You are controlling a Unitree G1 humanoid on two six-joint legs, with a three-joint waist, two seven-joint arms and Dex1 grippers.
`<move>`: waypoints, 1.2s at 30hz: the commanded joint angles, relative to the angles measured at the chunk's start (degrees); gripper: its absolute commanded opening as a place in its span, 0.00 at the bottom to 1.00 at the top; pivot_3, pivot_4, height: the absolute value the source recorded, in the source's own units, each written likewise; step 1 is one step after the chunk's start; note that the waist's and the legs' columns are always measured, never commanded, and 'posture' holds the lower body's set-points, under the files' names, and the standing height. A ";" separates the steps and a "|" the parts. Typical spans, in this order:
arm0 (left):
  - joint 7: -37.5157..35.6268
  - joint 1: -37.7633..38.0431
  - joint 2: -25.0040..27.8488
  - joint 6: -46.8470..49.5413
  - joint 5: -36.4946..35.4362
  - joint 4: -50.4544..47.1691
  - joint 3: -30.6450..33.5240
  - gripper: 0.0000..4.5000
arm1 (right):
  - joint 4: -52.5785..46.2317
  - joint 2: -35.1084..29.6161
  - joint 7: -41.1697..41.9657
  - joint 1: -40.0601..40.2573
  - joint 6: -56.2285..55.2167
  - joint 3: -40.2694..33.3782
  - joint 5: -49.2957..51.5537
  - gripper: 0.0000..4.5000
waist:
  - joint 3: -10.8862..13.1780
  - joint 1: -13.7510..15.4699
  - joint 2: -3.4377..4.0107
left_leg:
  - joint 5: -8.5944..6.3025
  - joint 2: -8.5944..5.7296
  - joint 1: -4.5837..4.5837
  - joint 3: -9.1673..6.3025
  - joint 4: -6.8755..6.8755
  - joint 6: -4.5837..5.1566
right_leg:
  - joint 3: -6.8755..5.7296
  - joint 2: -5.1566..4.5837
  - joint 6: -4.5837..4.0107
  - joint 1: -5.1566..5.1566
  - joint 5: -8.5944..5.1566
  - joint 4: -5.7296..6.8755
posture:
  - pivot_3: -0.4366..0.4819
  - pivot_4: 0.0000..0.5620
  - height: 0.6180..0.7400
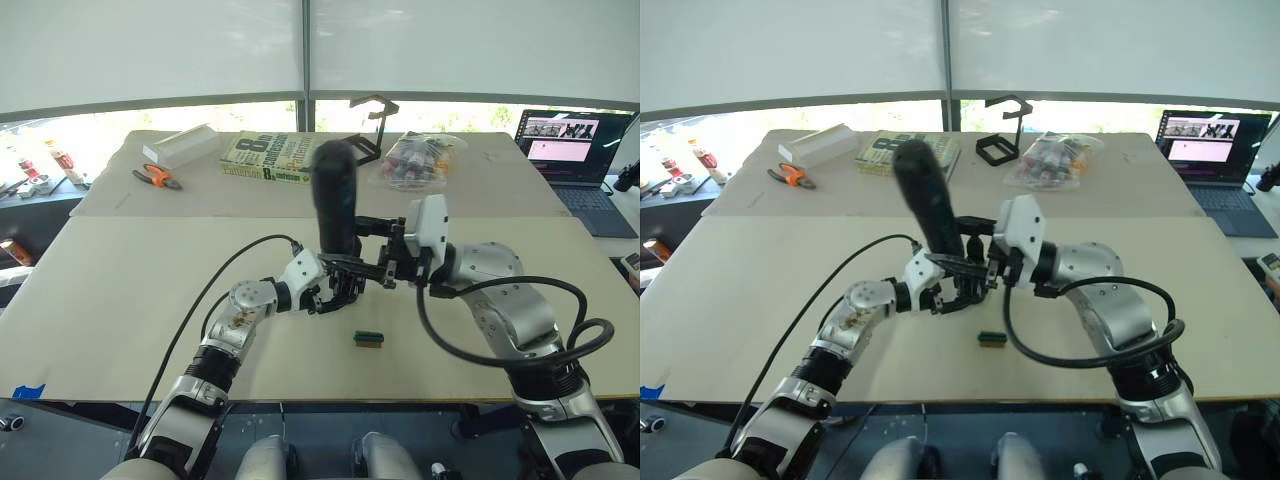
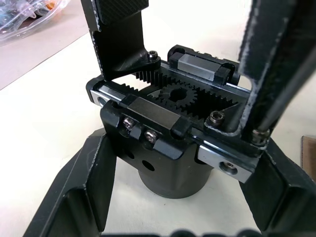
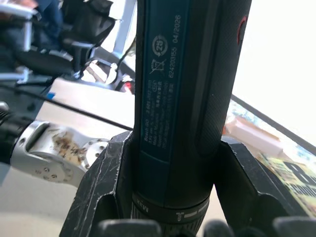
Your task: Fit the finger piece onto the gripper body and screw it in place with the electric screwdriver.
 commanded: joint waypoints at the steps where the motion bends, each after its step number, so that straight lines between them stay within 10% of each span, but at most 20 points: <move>1: 0.19 -0.91 0.44 -1.58 -0.02 -1.46 0.79 0.66 | 8.84 -3.13 -2.99 0.97 14.82 1.16 -4.16 0.43 | 0.03 0.06 -0.05 | 0.00 0.00 -0.01 -0.02 0.00 0.00 | -0.10 -0.06 -0.01 0.00 0.00 0.00 | 0.48 0.27 1.00; 36: 0.52 -1.70 0.79 -1.64 0.00 -0.29 0.89 0.66 | 7.60 1.76 -9.01 11.27 7.91 -1.91 -3.13 0.43 | 0.11 0.13 0.00 | -0.05 0.00 -0.06 -0.40 -0.03 -0.08 | -2.03 -1.04 0.11 0.16 0.01 -0.19 | 0.48 0.27 1.00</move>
